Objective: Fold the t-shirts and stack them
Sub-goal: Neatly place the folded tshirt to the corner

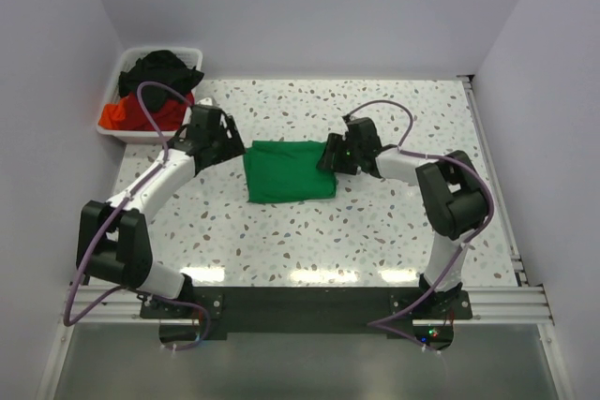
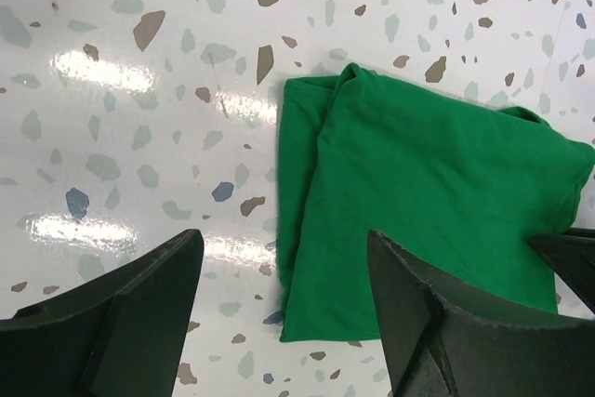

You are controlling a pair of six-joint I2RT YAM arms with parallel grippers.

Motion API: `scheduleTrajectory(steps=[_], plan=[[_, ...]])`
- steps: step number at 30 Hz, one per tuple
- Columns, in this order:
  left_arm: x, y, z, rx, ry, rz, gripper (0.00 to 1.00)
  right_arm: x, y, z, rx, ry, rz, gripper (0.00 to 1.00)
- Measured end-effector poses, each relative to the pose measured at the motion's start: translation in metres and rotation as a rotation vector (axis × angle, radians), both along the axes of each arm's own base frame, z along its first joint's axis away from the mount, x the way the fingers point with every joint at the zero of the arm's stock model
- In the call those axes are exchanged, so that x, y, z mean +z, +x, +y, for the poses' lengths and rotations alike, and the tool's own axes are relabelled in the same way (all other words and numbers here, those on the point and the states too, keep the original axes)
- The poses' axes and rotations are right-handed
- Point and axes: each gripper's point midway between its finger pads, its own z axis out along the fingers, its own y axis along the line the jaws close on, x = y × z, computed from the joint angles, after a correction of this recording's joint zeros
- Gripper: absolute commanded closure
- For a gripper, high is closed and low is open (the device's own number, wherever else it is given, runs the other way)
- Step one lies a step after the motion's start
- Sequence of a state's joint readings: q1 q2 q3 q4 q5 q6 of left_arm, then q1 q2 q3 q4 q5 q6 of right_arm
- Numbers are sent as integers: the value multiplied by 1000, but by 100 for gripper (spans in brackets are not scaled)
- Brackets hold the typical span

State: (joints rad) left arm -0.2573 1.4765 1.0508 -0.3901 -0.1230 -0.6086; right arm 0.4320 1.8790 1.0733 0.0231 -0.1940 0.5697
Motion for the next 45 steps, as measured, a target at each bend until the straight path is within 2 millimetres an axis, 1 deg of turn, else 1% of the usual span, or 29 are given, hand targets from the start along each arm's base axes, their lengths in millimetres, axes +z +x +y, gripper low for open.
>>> scheduleTrajectory(steps=[1,4,5,7,8,10,11,13,14,15,16,20,27,31,34,38,41,45], plan=[[1,0,1,3,-2,-2,24,0,1,2,2,10,0,42],[2,1,6,13,-7,-5,24,0,5,7,6,41,-6,51],[3,1,6,14,-9,-5,24,-2,6,8,6,47,-5,57],[3,2,9,22,-11,-5,24,-3,7,9,5,51,-3,63],[3,2,10,23,-12,-4,24,-5,7,9,8,52,0,69],[3,3,12,27,-14,-4,24,-5,9,9,13,49,1,74],[3,3,12,27,-15,-4,24,-7,9,10,18,50,7,80],[3,3,13,29,-16,-4,24,-8,8,12,33,47,13,84],[3,3,13,29,-18,-3,24,-10,8,12,39,47,19,91],[3,3,13,30,-19,-3,24,-10,8,14,50,49,21,94],[3,3,14,30,-19,-3,24,-10,7,15,59,49,25,100],[3,3,14,31,-22,-3,24,-11,7,17,87,47,32,100],[3,4,18,39,-24,-2,24,-11,6,14,109,13,37,100],[3,4,18,40,-24,-2,24,-8,5,4,102,-63,43,100],[3,4,19,42,-24,-2,24,-4,9,-6,91,-141,43,100],[3,5,20,46,-24,-2,24,13,26,-19,71,-242,1,100],[3,5,20,45,-24,-2,24,35,48,-26,50,-314,-63,100],[3,5,20,45,-24,-3,24,55,78,-32,25,-390,-141,100]])
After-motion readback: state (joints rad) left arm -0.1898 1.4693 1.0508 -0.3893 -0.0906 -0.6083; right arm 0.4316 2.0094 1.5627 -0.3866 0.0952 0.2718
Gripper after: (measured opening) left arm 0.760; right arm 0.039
